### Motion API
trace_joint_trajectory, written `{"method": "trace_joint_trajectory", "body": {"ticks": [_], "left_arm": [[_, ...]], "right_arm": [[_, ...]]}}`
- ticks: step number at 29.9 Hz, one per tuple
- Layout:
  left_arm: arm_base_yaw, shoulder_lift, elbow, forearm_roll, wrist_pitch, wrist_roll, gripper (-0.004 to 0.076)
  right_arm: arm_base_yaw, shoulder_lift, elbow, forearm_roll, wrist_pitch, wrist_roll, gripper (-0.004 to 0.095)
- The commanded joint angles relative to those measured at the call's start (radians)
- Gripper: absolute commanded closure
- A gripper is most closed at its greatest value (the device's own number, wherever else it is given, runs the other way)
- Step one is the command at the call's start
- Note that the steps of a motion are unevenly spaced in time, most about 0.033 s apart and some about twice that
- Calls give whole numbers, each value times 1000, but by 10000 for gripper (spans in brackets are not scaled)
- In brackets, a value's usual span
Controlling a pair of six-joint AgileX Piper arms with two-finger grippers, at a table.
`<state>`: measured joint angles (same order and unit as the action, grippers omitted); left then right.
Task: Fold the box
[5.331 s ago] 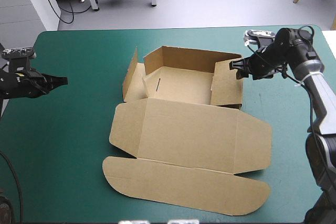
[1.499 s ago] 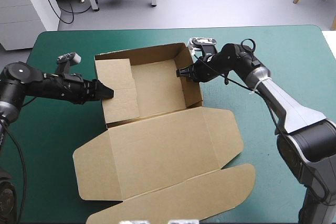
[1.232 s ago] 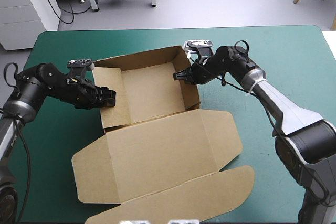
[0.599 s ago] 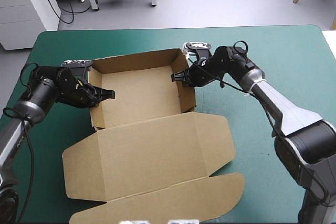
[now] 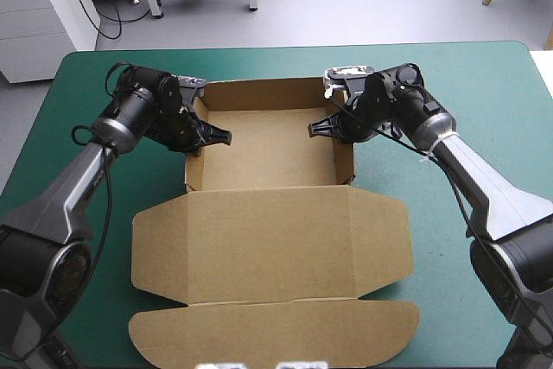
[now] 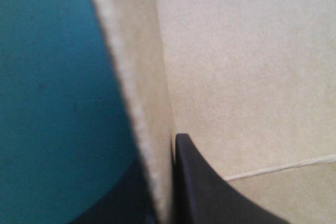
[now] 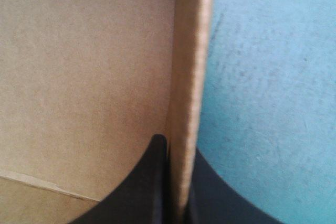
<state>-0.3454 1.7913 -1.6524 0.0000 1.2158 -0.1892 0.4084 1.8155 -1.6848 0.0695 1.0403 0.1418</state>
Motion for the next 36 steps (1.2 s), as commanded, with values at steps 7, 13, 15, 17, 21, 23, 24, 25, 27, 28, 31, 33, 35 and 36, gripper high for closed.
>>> {"method": "trace_joint_trajectory", "body": {"ticks": [7,13,15,17,21,23,24,25,27,28,31,33,35,36], "left_arm": [[-20,103,-110,-140,29,35,734],[-20,143,-110,-156,67,40,732],[-20,143,-110,-157,67,51,714],[-22,143,-111,-168,69,67,676],[-27,143,-115,-181,62,110,544],[-31,143,-115,-179,42,180,447],[-33,143,-115,-179,39,206,391],[-36,143,-115,-179,37,226,330],[-38,143,-115,-179,34,226,218],[-38,143,-115,-179,26,226,164],[-38,143,-115,-166,21,226,95],[-38,138,-115,-149,21,226,99],[-38,131,-122,-145,28,226,99],[-38,127,-127,-143,30,226,99]], "right_arm": [[-66,-17,-32,-35,164,17,927],[-31,30,-32,-43,161,-86,894],[-14,30,-32,-105,161,-54,819],[-6,30,-32,-163,163,-4,694],[-6,30,-32,-170,163,85,427],[-6,30,-32,-174,163,111,373],[-6,30,-32,-172,163,123,368],[-6,30,-32,-172,163,133,368],[-6,30,-32,-171,163,138,368],[-6,30,-32,-171,163,138,368],[-6,24,-32,-199,163,138,368],[-6,17,-32,-210,163,125,368],[-6,6,-38,-217,163,118,369],[-6,3,-46,-217,163,118,369]]}}
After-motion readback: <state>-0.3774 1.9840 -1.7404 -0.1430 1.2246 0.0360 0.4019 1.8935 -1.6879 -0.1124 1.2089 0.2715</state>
